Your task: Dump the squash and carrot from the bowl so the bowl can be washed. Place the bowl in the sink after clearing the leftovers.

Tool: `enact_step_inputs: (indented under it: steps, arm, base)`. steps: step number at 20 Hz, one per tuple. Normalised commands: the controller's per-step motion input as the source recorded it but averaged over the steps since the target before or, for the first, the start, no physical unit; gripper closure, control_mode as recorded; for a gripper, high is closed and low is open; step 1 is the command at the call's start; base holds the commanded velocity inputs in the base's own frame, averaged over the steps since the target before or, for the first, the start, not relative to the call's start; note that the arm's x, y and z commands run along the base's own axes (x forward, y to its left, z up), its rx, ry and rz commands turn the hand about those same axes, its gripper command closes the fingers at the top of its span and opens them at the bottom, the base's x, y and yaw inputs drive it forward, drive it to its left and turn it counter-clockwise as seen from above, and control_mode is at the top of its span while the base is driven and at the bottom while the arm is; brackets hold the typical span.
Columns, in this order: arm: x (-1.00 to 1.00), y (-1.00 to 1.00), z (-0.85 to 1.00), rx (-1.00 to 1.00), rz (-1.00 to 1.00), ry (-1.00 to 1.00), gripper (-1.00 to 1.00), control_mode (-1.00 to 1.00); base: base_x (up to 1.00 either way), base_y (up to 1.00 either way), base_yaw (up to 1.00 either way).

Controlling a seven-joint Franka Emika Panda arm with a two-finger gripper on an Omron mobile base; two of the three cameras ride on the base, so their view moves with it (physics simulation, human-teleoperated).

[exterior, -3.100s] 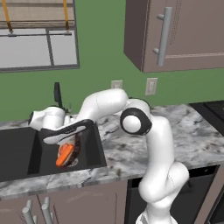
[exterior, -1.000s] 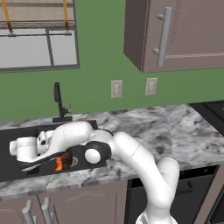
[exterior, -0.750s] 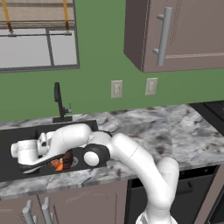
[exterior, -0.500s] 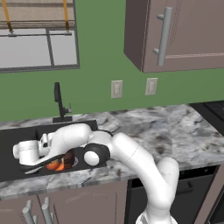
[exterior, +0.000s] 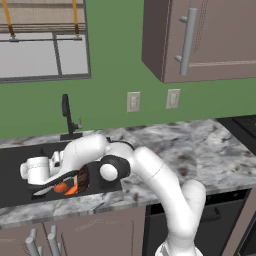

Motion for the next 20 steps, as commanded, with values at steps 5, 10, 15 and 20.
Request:
enact_step_inputs:
  steps: [5,10,15,20]
  arm:
    - [0.0,-0.37,0.11,0.09,0.0,-0.08,1.0,-1.0]
    - [-0.01,-0.31,0.0,0.07,0.0,0.0,1.0,-1.0]
    - [0.0,-0.11,0.36,0.08,0.0,-0.07,1.0,-1.0]
    - [0.0,0.0,0.37,0.09,0.0,-0.08,1.0,-1.0]
  base:
    - [0.0,0.0,0.0]
    - [0.0,0.0,0.0]
    - [0.0,0.0,0.0]
    - [0.0,0.0,0.0]
